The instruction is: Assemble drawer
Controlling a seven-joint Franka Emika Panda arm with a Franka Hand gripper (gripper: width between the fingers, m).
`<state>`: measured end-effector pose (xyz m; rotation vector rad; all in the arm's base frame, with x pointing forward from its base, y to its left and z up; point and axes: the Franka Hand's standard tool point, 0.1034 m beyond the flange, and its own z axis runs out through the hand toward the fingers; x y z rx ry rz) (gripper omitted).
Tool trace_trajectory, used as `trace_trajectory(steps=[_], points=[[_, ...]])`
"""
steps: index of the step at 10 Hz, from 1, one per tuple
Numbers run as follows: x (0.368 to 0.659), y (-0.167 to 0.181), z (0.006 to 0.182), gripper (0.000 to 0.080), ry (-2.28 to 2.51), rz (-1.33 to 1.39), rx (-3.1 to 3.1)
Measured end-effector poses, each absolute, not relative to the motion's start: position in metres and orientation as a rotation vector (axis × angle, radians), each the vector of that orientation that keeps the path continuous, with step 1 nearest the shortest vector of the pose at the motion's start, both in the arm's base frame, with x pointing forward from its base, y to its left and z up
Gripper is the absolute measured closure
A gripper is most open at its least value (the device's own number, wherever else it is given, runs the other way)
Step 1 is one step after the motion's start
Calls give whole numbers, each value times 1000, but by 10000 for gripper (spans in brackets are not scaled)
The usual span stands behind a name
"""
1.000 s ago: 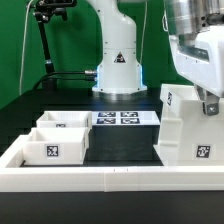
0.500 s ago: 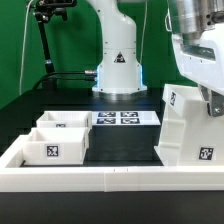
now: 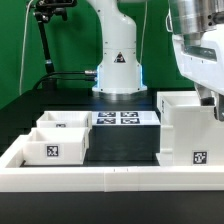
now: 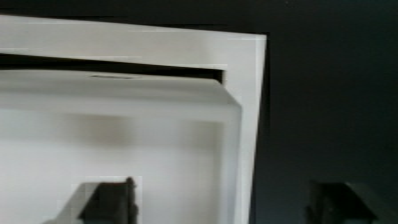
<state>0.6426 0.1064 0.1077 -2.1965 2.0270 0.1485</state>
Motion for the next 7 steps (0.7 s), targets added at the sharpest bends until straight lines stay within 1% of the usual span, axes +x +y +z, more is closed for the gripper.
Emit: trace_trajectory(steps=[1,2,4,6,7], points=[[643,107,108,239,2026,149,-2197],[642,107,108,168,2025,149,-2198],[636,108,112,155,1970,154,-2240],[617,105,130,151,1884,163,-2306],[612,101,137,151,1804,150,-2362]])
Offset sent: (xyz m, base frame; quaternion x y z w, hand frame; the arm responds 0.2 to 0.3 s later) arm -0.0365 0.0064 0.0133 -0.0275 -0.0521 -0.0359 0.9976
